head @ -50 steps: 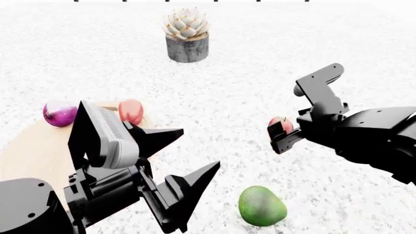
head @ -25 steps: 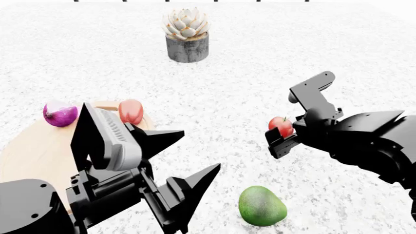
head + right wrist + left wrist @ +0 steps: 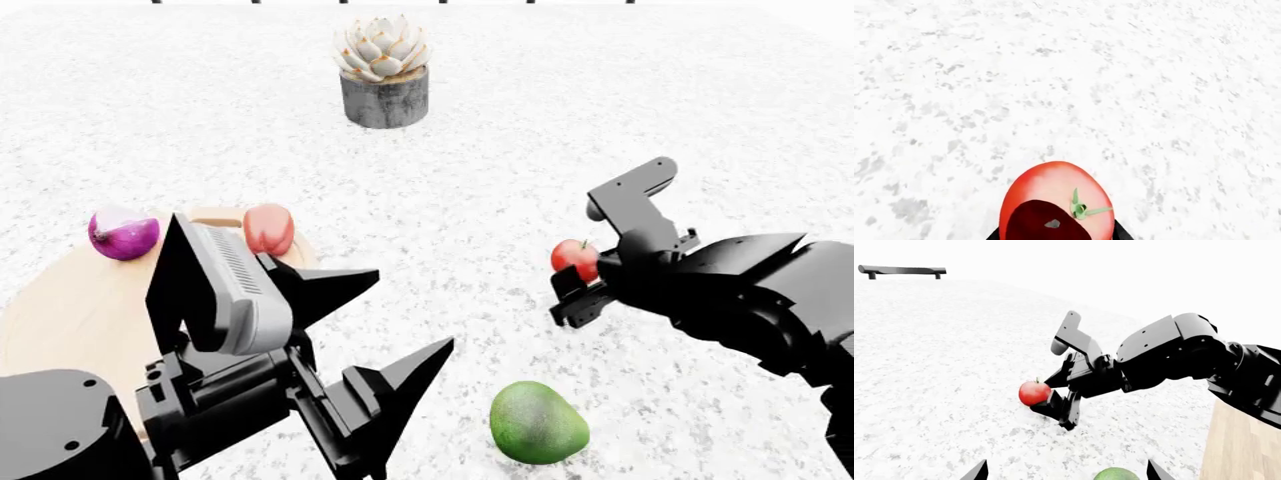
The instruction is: Place the avocado, onion, tomato and bell pepper on the cutting board.
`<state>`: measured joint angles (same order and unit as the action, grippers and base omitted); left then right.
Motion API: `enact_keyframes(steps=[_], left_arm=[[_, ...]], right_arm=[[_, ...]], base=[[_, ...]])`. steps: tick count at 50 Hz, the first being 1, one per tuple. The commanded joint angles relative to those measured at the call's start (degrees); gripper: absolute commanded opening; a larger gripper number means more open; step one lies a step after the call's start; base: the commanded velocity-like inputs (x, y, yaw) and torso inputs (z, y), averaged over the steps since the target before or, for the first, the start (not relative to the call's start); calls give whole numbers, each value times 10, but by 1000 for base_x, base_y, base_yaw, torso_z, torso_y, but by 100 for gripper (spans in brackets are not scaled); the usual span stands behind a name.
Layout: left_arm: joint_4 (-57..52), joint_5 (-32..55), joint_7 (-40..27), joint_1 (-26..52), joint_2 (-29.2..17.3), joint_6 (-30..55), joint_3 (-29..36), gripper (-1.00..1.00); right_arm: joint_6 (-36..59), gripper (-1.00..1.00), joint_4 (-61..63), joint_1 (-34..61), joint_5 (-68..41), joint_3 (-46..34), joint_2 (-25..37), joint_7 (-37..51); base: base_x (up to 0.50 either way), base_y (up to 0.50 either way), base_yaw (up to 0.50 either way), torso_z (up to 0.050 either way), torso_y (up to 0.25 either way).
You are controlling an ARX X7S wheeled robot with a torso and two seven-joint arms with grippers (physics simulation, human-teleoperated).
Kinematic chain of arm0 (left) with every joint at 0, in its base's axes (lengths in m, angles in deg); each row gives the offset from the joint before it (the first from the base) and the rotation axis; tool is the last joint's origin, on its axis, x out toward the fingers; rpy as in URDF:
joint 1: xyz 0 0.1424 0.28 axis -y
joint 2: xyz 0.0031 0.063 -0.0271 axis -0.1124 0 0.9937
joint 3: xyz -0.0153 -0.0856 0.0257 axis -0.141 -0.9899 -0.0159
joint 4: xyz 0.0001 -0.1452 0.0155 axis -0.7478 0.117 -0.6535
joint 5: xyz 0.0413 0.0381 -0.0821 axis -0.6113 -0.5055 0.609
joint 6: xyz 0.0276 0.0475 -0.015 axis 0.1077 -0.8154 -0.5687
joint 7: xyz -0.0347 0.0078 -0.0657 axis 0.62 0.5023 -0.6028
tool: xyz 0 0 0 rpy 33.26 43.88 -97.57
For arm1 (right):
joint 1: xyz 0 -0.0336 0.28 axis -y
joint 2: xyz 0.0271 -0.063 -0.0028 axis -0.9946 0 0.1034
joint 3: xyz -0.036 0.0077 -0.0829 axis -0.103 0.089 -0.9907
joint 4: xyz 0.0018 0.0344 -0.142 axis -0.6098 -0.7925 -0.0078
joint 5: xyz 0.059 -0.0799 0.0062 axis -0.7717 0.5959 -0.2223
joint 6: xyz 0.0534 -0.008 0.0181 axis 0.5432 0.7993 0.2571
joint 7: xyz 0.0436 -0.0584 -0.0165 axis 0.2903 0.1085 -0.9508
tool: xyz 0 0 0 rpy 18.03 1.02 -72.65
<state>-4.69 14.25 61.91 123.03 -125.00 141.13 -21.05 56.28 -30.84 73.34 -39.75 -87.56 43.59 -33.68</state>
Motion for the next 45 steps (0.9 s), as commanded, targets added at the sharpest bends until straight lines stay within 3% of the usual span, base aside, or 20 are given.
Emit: enact_keyframes(steps=[1,23,30,37,45], left_arm=[[-1,1,0,-1,-2,-3,0,100],[-16,41,-14,20,-10,-1,4,100],[-9,48,23,29,-11,12,14,100],[31,61,70,89,-10,49,38,100],[78,81,65,153,10,97,91,100]], right_arm=[[-4,-100,1,-2,-3,-4,-1,-6],[-18,-100,114,-28,-70,70,60,51],[-25,-100,143,-38,-89,93,77,71],[-27,-100,179,-44,-109,110,93,90],[-26,-100,214,-49,-127,127,112,112]], base=[[0,0,0,0,0],[0,0,0,0,0],[0,0,0,0,0],[0,0,0,0,0],[0,0,0,0,0]])
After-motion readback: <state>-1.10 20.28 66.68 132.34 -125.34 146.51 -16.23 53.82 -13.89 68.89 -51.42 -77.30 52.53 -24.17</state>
